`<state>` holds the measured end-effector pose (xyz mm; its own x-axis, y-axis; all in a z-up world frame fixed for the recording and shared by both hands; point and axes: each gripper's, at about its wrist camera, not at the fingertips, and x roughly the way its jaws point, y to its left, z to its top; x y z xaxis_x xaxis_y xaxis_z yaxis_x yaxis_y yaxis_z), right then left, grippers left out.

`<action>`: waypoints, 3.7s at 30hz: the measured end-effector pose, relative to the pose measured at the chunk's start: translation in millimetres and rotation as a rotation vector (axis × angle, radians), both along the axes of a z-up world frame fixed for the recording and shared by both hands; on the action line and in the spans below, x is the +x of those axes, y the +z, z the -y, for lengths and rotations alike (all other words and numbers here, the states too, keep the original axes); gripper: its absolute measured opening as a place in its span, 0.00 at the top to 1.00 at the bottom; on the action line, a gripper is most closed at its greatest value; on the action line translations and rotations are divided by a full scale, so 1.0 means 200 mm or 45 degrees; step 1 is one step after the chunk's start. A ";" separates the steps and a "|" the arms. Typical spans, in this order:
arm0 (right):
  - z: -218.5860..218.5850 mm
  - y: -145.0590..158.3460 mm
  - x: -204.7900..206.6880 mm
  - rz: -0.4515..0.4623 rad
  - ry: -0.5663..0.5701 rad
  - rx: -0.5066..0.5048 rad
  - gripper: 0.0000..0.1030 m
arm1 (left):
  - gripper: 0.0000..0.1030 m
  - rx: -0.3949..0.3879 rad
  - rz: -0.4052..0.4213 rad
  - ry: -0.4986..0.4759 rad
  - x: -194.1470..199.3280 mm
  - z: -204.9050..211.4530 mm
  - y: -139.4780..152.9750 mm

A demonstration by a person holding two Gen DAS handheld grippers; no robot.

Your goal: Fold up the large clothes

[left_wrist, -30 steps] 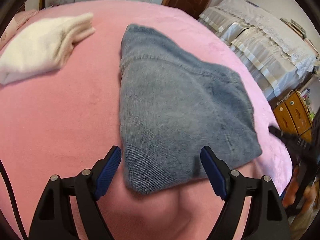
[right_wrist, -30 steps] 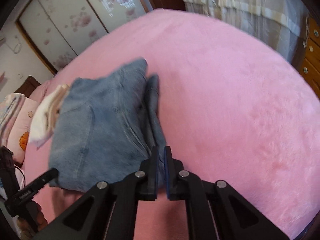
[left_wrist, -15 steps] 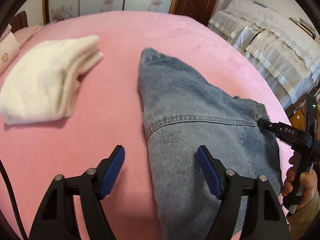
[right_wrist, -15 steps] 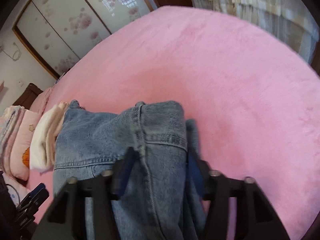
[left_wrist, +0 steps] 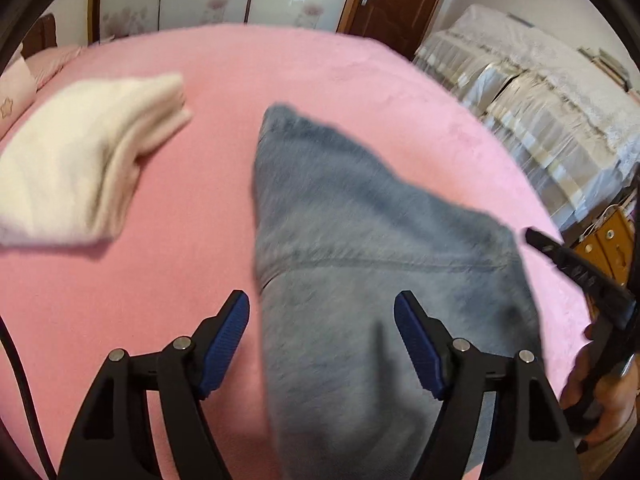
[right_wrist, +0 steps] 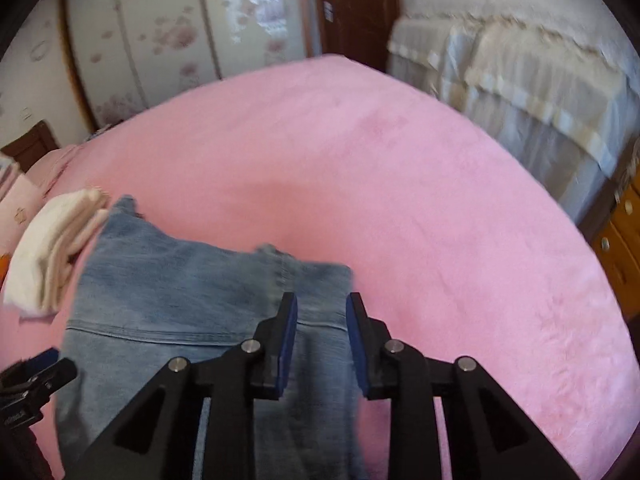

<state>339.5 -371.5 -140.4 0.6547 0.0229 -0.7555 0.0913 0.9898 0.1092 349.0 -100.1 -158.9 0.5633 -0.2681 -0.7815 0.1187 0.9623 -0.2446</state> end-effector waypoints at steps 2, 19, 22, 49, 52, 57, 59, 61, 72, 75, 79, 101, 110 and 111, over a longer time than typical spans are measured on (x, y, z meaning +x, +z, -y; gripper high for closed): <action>-0.11 0.01 0.05 -0.005 0.101 0.051 0.76 | 0.28 -0.015 0.022 -0.019 0.02 0.04 0.02; 0.20 -0.20 0.21 -0.209 -0.050 0.008 0.96 | 0.26 0.190 -0.022 -0.050 0.23 0.14 -0.08; 0.23 -0.14 0.15 -0.186 -0.068 0.024 0.90 | 0.26 0.165 -0.075 -0.056 0.23 0.11 -0.07; 0.06 0.60 -0.52 0.100 0.213 0.077 0.12 | 0.00 0.066 -0.139 -0.352 -0.27 0.11 0.50; 0.11 0.53 -0.47 0.013 0.206 0.149 0.12 | 0.00 0.019 -0.212 -0.325 -0.21 0.09 0.42; 0.18 0.27 -0.34 -0.189 0.185 0.297 0.12 | 0.00 -0.072 -0.338 -0.274 -0.11 0.01 0.22; 0.22 0.14 -0.29 -0.273 0.169 0.383 0.12 | 0.01 -0.110 -0.393 -0.259 -0.07 -0.01 0.12; 0.25 0.01 -0.26 -0.331 0.158 0.479 0.12 | 0.01 -0.141 -0.445 -0.249 -0.05 -0.02 0.04; 0.33 -0.40 -0.14 -0.503 0.157 0.823 0.12 | 0.01 -0.255 -0.527 -0.245 0.09 -0.04 -0.23; 0.32 -0.44 -0.11 -0.506 0.183 0.858 0.12 | 0.01 -0.248 -0.538 -0.255 0.12 -0.04 -0.28; 0.26 -0.47 -0.06 -0.497 0.263 0.877 0.12 | 0.01 -0.242 -0.561 -0.270 0.16 -0.02 -0.35; 0.03 -0.51 -0.02 -0.458 0.343 0.768 0.03 | 0.00 -0.148 -0.614 -0.319 0.19 0.14 -0.43; 0.11 -0.49 -0.05 -0.475 0.326 0.763 0.55 | 0.20 -0.081 -0.547 -0.208 0.17 0.16 -0.37; 0.11 -0.48 -0.06 -0.465 0.319 0.772 0.58 | 0.25 -0.062 -0.535 -0.208 0.16 0.17 -0.35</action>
<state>328.1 -392.8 -236.3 0.2852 0.6197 -0.7312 0.0059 0.7617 0.6478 380.7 -135.0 -229.8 0.1468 -0.3694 -0.9176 0.1491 0.9253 -0.3487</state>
